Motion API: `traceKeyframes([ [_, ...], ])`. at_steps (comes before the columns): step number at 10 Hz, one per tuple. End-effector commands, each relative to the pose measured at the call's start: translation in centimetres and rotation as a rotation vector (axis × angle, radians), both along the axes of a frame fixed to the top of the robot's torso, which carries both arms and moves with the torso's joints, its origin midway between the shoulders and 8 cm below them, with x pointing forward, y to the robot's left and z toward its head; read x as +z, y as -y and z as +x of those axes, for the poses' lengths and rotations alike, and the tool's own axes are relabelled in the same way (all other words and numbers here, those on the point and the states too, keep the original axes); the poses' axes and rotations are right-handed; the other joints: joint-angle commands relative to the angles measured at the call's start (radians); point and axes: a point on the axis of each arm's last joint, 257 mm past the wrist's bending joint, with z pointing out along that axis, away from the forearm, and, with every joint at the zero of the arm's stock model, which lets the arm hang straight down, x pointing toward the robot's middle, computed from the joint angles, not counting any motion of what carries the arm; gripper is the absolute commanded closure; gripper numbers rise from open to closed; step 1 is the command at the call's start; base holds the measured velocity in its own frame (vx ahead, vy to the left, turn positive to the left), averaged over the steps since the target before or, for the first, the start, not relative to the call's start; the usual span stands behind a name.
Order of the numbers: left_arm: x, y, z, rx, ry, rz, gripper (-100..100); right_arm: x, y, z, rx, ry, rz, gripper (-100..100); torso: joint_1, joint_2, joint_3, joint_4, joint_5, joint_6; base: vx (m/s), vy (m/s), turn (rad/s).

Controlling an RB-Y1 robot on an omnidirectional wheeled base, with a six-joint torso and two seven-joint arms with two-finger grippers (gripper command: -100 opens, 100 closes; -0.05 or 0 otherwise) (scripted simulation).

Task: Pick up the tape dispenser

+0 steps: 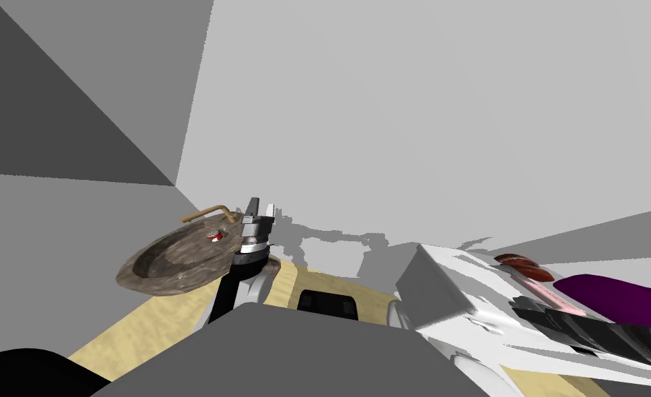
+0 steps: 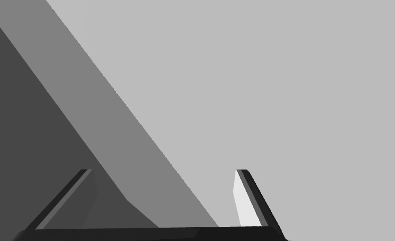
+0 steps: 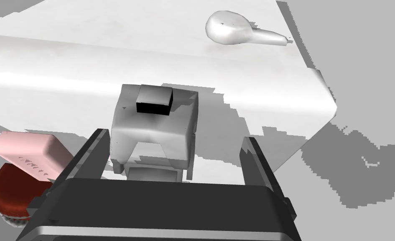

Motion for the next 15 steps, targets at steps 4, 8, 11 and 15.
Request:
traceKeyframes([
  [4,0.0,0.0,0.0,0.0,0.0,0.0,0,0.1,-1.7,1.6,0.051,0.007,-0.003,-100,0.0,-0.001,0.0,0.0,-0.001,-0.002,0.053,-0.006,-0.116],
  [8,0.0,0.0,0.0,0.0,0.0,0.0,0,0.1,-1.7,1.6,0.052,0.008,-0.004,100,0.0,0.001,0.0,0.0,-0.002,-0.002,0.0,0.0,0.0],
  [11,0.0,0.0,0.0,0.0,0.0,0.0,0,0.0,-0.9,0.4,0.021,0.001,0.013,100,0.0,0.001,0.0,0.0,-0.002,-0.002,-0.026,0.002,0.094],
  [15,0.0,0.0,0.0,0.0,0.0,0.0,0,0.1,1.4,-1.4,-0.043,-0.006,0.007,100,-0.002,0.003,0.001,0.0,-0.006,-0.005,-0.089,0.02,0.172],
])
